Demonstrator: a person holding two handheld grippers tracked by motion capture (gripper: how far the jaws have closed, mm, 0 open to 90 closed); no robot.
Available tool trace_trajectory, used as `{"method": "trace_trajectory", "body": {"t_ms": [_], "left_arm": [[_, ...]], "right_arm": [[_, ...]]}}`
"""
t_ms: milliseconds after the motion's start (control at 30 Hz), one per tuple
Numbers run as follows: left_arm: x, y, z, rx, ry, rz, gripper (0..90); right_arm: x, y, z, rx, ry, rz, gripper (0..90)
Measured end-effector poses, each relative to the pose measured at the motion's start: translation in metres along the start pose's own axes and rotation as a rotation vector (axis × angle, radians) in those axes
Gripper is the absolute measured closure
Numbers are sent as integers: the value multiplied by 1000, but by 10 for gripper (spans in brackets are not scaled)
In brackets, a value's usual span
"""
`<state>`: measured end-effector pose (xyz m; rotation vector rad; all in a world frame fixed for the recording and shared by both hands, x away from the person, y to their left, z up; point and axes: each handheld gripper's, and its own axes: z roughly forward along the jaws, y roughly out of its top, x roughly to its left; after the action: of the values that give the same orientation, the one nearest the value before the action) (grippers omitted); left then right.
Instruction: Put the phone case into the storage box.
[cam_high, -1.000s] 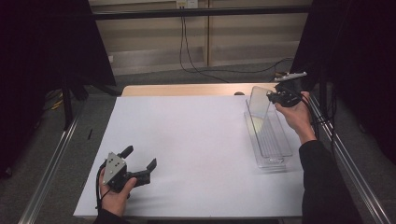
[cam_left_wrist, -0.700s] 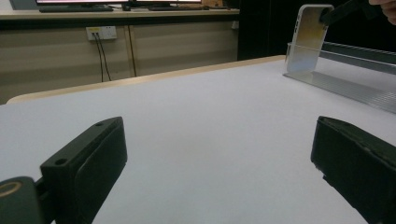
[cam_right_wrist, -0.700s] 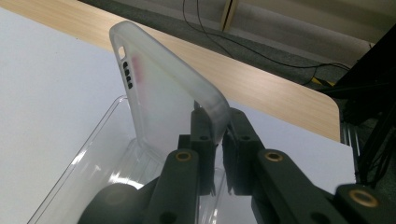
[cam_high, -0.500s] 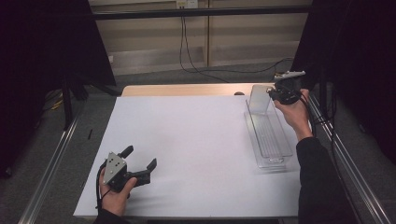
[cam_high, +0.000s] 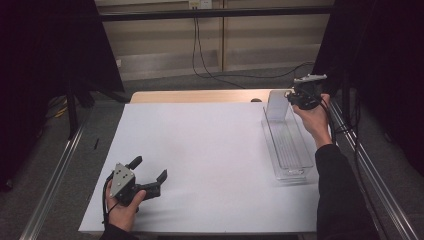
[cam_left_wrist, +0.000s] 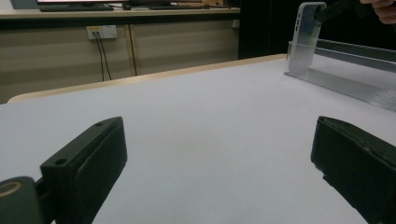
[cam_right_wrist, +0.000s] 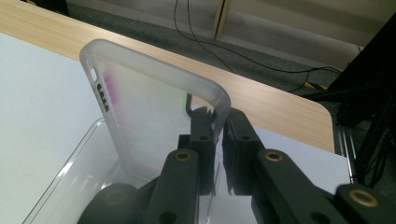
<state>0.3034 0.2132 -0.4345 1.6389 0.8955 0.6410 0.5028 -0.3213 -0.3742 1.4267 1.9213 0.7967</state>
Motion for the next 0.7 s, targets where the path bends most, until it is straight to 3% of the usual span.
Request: {"method": "trace_trajectory", "body": {"t_ms": [700], "left_arm": [[1,0,1,4,-5,5,42]], "right_arm": [[-1,-1,5,-26,-7,32,826]]}}
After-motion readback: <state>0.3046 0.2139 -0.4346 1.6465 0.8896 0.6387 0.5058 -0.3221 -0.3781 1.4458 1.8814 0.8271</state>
